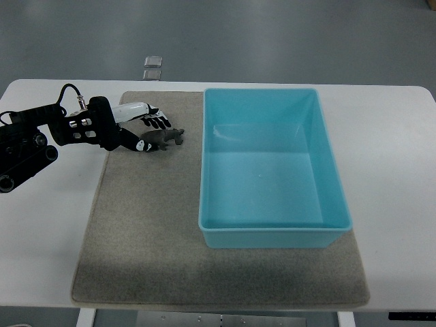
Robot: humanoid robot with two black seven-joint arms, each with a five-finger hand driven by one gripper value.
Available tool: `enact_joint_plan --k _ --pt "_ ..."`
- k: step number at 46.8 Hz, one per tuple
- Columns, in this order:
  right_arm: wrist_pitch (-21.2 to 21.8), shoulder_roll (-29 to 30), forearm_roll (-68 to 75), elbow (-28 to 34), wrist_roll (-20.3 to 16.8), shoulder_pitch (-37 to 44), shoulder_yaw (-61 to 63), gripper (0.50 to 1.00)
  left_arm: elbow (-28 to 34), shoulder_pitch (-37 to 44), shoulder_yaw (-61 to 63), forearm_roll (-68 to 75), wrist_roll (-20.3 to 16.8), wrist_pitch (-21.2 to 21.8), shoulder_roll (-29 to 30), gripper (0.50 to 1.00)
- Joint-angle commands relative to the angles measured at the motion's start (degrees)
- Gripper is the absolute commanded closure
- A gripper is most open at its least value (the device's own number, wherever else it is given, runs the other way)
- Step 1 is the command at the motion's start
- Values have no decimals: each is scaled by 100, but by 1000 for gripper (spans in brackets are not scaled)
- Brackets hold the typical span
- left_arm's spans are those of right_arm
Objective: Place brown hippo in blue box with left hand
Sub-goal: 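Lower the left hand and close fingers around the brown hippo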
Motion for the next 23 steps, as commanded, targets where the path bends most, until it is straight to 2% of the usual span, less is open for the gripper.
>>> enact_joint_plan --k 1,10,23 --pt "0 0 0 0 0 8 0 564 8 -1 4 -1 0 0 0 806" --pt "0 0 0 0 0 0 0 564 9 -10 4 -1 0 0 9 836" --pt "0 0 0 0 0 0 0 564 0 -10 4 -1 123 -9 9 954"
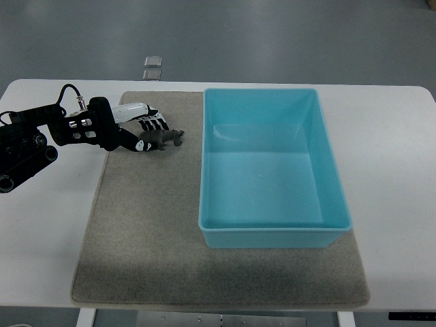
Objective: Place brown hippo in blue box with left hand
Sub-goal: 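Lift the hippo with the left hand off the mat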
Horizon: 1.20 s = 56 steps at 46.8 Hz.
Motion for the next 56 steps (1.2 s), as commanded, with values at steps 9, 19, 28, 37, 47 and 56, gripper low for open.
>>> enact_joint_plan --k 9,19,28,37,47,56 --pt "0 0 0 0 0 -2 0 564 -11 -8 -9 -11 42 -9 0 1000" --pt "0 0 0 0 0 -2 0 564 -20 -25 -9 -64 42 -18 0 1000" --pt "0 0 0 0 0 6 0 564 -20 -87 -97 -125 60 -61 9 1000" --pt "0 0 0 0 0 6 0 564 -20 -236 -114 -152 60 -97 53 1000" --pt "-9 0 0 0 0 6 0 564 -11 -394 -176 -249 60 -97 141 1000" --pt "0 0 0 0 0 -2 0 564 -11 -517 -343 -336 60 -114 229 1000"
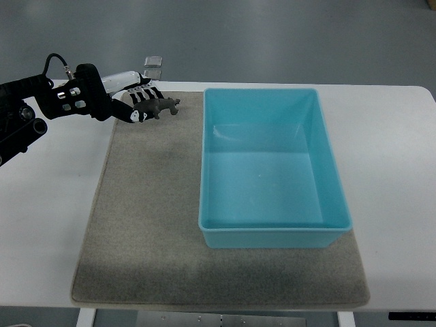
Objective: Place brown hippo in blue box with left hand
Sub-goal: 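Lift the hippo with the left hand off the mat, then carry the hippo with the left hand over the blue box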
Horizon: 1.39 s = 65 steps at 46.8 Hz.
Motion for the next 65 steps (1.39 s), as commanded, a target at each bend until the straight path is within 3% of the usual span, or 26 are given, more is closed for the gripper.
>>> enact_joint_plan --k 1,25,47,65 --pt "2 0 0 0 0 -5 0 564 0 -45 -43 -20 0 -3 8 1000" --pt "2 0 0 0 0 4 0 564 -106 -599 -96 -90 0 -56 -80 1000" --pt "2 0 0 0 0 4 0 564 -809 -836 1 -29 325 -100 -774 1000" --pt "2 0 0 0 0 4 0 564 -941 -1012 423 -2 422 -117 -1275 1000"
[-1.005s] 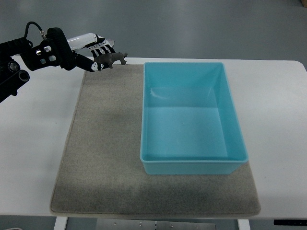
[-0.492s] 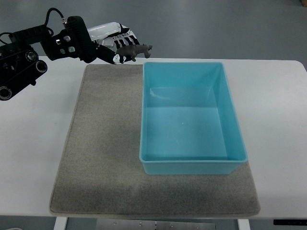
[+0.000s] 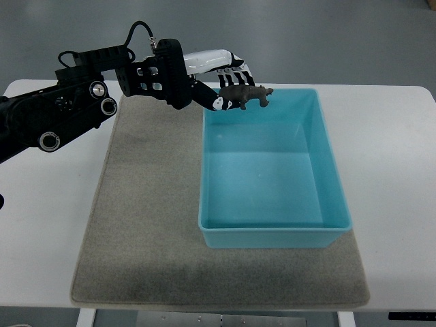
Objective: Place brown hippo in blue box with left hand
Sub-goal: 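Carry the hippo with the left hand over the blue box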
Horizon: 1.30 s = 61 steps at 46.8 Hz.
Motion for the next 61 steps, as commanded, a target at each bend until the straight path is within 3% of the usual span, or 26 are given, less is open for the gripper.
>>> enact_joint_plan --k 1,35,61 --pt "-8 0 0 0 0 -5 0 564 -3 -11 47 9 -1 -1 -105 1000" --pt "0 0 0 0 0 -5 0 564 59 -82 750 343 122 17 -729 1000" --pt "0 0 0 0 0 -5 0 564 76 -29 1101 730 201 25 -790 1000"
